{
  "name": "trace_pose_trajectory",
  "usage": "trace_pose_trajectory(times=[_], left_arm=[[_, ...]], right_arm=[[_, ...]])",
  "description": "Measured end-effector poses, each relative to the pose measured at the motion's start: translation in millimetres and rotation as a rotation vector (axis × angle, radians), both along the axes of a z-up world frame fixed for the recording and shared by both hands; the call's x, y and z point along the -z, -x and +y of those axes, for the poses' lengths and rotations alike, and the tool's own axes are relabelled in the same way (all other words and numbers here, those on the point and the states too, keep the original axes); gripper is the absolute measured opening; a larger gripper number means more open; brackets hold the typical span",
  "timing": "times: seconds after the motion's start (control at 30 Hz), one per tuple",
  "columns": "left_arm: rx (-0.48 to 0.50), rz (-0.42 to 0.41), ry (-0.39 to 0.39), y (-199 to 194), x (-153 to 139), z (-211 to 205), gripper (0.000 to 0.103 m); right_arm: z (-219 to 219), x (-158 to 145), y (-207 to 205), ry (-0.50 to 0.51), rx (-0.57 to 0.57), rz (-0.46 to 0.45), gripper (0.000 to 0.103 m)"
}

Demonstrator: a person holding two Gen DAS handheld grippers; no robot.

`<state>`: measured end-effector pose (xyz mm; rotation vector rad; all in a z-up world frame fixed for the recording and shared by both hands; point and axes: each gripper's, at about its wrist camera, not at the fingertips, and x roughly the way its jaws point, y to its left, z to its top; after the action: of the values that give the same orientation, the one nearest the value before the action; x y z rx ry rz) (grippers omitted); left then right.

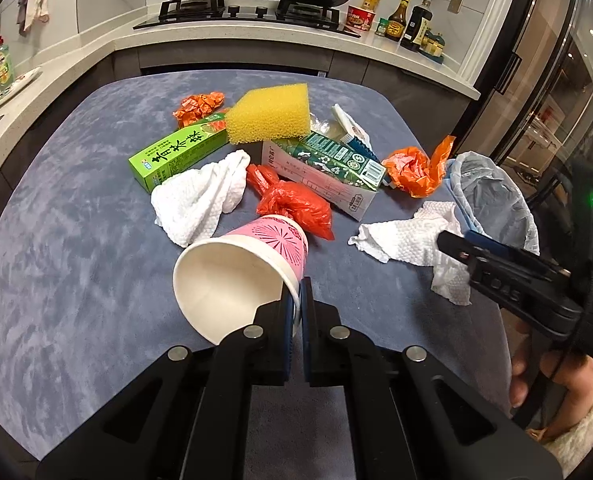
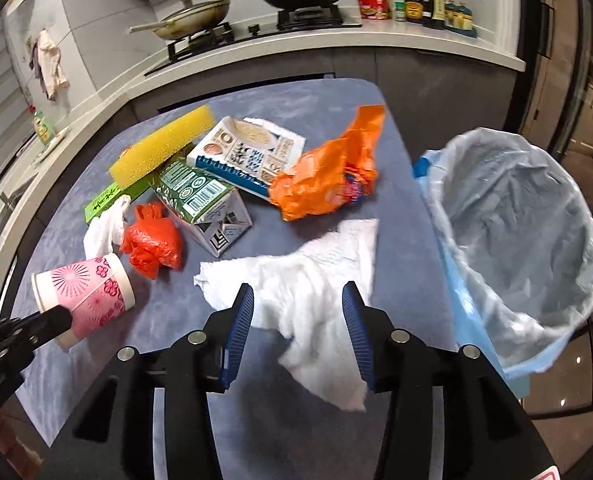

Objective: Collect trash
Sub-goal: 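Lift the cup and paper towel and carry both over the trash bin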

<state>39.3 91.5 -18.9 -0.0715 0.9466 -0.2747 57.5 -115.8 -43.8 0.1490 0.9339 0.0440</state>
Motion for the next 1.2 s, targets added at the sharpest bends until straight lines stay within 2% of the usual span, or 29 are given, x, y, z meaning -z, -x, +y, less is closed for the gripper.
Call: trace_pose_trajectory(times=[0.03,0.07,0.17,0.3,0.47,0.57,0.63,0.73,0.83,0.97,1.07,1.1,1.2], left_arm=[[0.002,-0.004,0.0,1.1,-1.5,-0.9,0.003],[0.005,-0.009,0.001,2.4,-3.4,-1.2,0.003],[0.011,-0.028,0.003,8.0,-11.5,-1.0,0.003],[0.008,-0.04,0.01,12.5,-19.0,0.2,0.003],[0.024,-0.078,0.025,19.3,-35.3,-5.6,0.003],[0.038,-0.096,0.029,23.2,-44.1,-11.1,0.003],[0.039,-0.098,0.03,24.6,-46.3,-13.1,0.003],[0.038,-0.092,0.033,26.4,-46.8,-13.8,0.003],[0.031,-0.086,0.026,27.7,-44.5,-11.8,0.003],[0.019,-0.079,0.024,30.2,-41.2,-6.5,0.003],[0.013,-0.068,0.023,29.9,-37.3,-4.2,0.003],[0.012,-0.062,0.026,29.7,-35.8,-3.7,0.003],[0.014,-0.058,0.026,30.2,-34.5,-4.7,0.003]], right_arm=[[2.5,6.1,-5.7,-0.006,-0.016,0.016,0.014],[3.2,10.4,-9.5,-0.02,-0.027,0.043,0.006],[6.0,6.6,-4.1,-0.082,-0.046,0.038,0.005],[15.6,-26.2,20.6,-0.105,-0.11,-0.036,0.005],[3.1,-62.1,40.9,-0.182,-0.106,-0.106,0.005],[-10.2,-71.7,45.8,-0.221,-0.087,-0.12,0.005],[-14.2,-71.1,46.8,-0.222,-0.077,-0.114,0.006],[-15.6,-66.9,46.7,-0.27,-0.091,-0.094,0.013],[-11.1,-65.0,51.5,-0.233,-0.104,-0.088,0.008],[-6.4,-61.4,56.0,-0.19,-0.103,-0.085,0.008],[-7.2,-51.0,56.4,-0.141,-0.068,-0.067,0.023],[-7.4,-47.1,56.6,-0.132,-0.061,-0.062,0.032],[-7.1,-28.8,52.5,-0.109,-0.053,-0.03,0.035]])
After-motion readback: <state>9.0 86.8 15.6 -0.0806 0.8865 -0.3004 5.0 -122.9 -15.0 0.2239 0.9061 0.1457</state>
